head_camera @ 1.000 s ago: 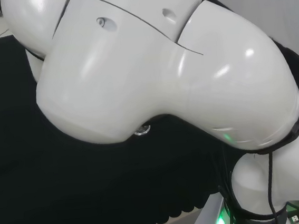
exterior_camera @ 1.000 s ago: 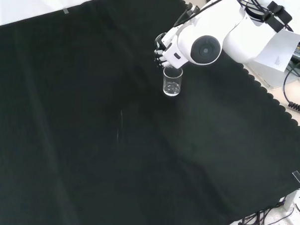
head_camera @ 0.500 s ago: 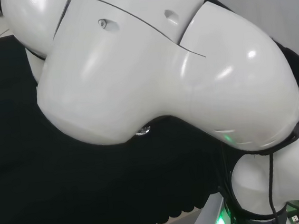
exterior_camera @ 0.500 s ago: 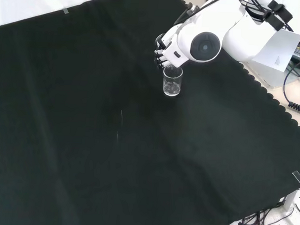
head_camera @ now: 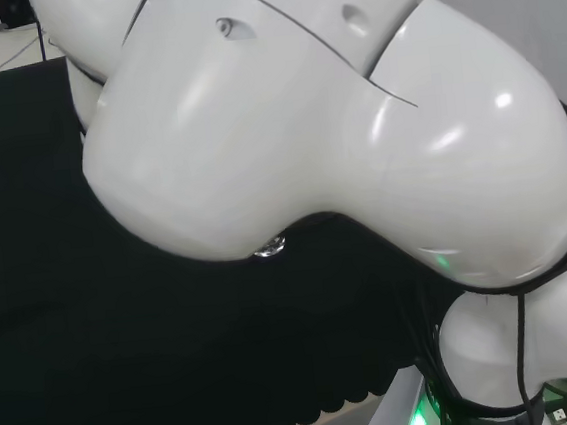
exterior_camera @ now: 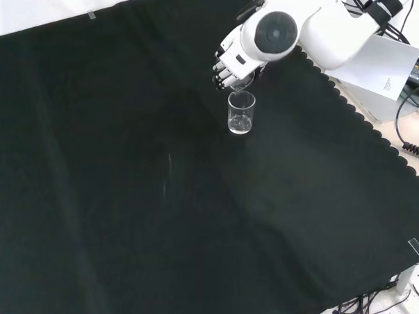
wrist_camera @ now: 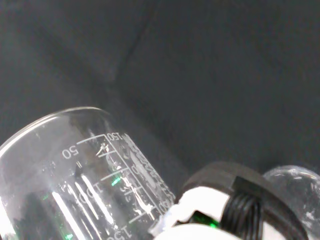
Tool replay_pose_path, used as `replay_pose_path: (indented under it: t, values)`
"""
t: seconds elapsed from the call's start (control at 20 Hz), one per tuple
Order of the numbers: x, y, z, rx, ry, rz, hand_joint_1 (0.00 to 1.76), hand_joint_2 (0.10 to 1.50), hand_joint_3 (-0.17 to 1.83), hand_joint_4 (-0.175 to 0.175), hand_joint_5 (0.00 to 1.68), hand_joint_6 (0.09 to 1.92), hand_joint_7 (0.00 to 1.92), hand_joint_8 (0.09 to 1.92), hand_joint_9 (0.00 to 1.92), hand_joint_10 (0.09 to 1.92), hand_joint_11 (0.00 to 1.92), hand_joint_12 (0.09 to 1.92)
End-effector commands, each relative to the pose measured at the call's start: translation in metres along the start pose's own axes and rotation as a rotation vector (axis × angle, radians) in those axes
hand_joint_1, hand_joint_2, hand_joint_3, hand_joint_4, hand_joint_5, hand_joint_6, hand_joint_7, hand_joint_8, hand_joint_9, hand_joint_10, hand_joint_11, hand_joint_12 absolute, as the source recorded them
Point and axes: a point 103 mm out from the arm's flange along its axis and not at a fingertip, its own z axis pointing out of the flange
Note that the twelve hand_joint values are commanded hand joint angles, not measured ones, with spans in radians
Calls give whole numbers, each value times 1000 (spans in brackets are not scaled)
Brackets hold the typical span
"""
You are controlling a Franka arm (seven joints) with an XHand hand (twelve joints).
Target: Pour the water from the handheld beaker into the one on the table.
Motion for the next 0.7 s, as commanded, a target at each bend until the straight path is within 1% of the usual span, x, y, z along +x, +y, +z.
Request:
replay_pose_path:
  t: [0.05, 0.3, 0.45, 0.7]
  values:
    - [-6, 0, 8, -73, 195, -19, 1321, 1008, -175, -175, 1533, 87, 1577, 87, 1809, 87, 1589, 554]
    - [-15, 2, 14, -104, 288, -13, 1321, 1009, -175, -175, 1533, 87, 1577, 87, 1808, 87, 1592, 554]
    - [-20, 4, 18, -115, 340, -24, 1321, 1009, -175, -175, 1533, 87, 1577, 87, 1806, 87, 1592, 553]
    - [-26, 6, 23, -143, 382, -46, 1320, 1009, -175, -175, 1533, 87, 1576, 87, 1804, 87, 1593, 553]
